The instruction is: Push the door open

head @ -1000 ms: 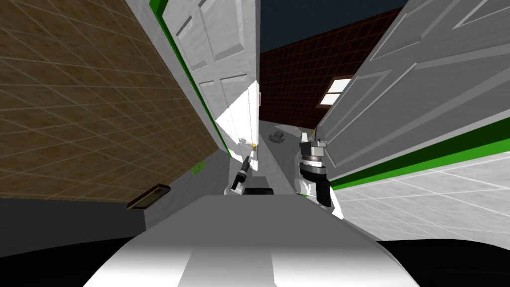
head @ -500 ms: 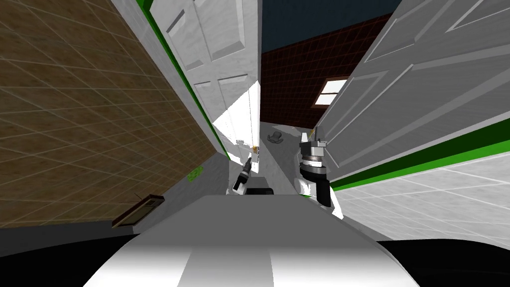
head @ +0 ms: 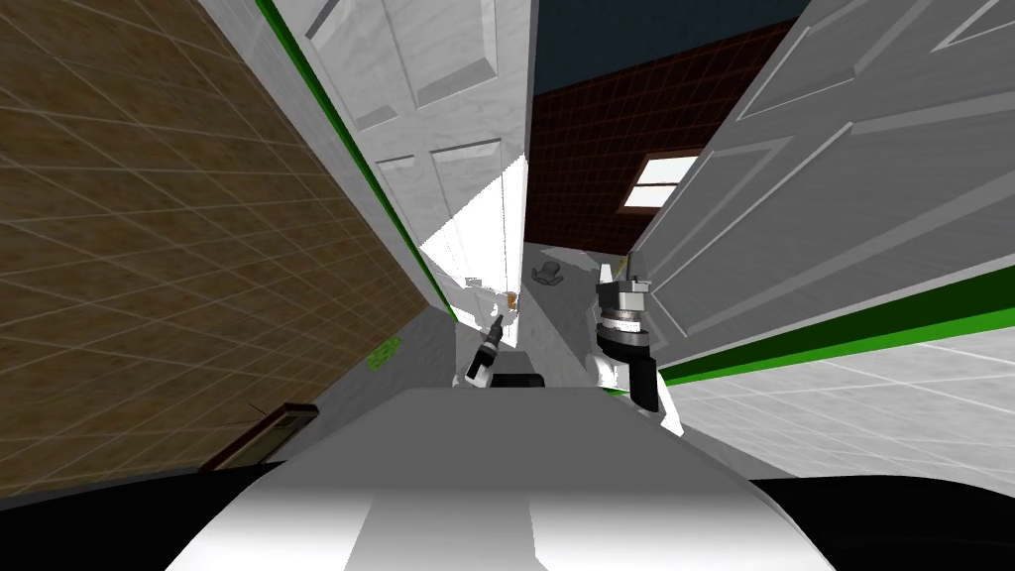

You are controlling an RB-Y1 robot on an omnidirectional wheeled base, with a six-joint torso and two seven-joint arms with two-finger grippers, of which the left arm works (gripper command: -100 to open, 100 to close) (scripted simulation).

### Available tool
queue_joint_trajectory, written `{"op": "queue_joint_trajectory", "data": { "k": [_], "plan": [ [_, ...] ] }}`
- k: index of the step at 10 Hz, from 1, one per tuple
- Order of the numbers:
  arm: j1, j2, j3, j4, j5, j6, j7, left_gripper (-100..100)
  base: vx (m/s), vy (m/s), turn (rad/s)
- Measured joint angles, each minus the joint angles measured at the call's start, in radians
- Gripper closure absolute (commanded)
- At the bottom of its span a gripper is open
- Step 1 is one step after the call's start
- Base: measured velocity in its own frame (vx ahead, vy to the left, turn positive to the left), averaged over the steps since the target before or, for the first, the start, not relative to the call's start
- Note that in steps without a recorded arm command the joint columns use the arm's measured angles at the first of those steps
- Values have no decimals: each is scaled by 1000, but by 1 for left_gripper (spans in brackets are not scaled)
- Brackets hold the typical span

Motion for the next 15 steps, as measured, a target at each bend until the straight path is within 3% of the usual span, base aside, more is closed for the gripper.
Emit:
{"op": "queue_joint_trajectory", "data": {
  "k": [2,5,8,11,13,14,15],
  "plan": [
    [-16,-11,-13,42,6,-12,1,-100,110,115,-93],
    [-28,-23,-24,69,12,-15,-1,-100,78,39,-30],
    [-27,5,-16,66,12,-12,0,-100,178,-75,-23],
    [-33,4,-8,82,11,-19,1,-100,172,-72,-25],
    [-29,-7,-2,73,11,-15,1,-100,189,-81,-24],
    [-37,-22,1,93,11,-22,3,-100,64,-27,13],
    [-38,-23,1,96,11,-26,4,100,-13,2,-9]
  ]
}}
